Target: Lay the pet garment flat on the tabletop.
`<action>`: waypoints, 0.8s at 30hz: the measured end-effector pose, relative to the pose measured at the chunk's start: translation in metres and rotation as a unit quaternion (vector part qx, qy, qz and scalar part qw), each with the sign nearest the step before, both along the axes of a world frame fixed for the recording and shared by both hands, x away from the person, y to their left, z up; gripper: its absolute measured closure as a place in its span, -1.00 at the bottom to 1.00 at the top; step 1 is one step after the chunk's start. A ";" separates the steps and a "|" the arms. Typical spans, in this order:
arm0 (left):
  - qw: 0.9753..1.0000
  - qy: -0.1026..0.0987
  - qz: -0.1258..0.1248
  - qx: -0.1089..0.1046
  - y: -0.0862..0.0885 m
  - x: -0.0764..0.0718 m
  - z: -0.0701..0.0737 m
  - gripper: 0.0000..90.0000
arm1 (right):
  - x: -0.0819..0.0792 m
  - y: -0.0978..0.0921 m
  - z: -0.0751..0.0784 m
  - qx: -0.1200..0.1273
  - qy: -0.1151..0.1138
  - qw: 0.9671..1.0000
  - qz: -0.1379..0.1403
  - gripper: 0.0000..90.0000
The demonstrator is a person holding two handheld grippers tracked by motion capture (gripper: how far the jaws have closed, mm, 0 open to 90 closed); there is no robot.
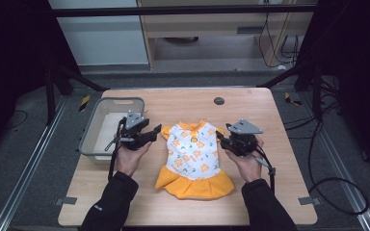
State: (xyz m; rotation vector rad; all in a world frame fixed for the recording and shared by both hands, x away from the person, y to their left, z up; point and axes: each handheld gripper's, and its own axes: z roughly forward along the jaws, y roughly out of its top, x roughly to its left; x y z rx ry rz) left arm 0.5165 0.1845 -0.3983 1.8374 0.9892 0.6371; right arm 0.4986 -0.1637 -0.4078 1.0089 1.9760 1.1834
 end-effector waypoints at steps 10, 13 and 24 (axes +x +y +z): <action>0.999 0.016 -0.049 0.010 0.016 -0.058 -0.012 -0.08 | -0.045 -0.023 -0.005 0.029 0.037 0.998 0.035 -0.02; 0.998 0.031 -0.060 0.007 0.018 -0.071 -0.021 -0.03 | -0.059 -0.026 -0.017 0.035 0.061 0.996 0.046 -0.06; 0.990 0.093 -0.097 0.037 0.009 -0.102 -0.066 0.03 | -0.092 -0.033 -0.066 0.012 0.130 0.989 0.065 -0.02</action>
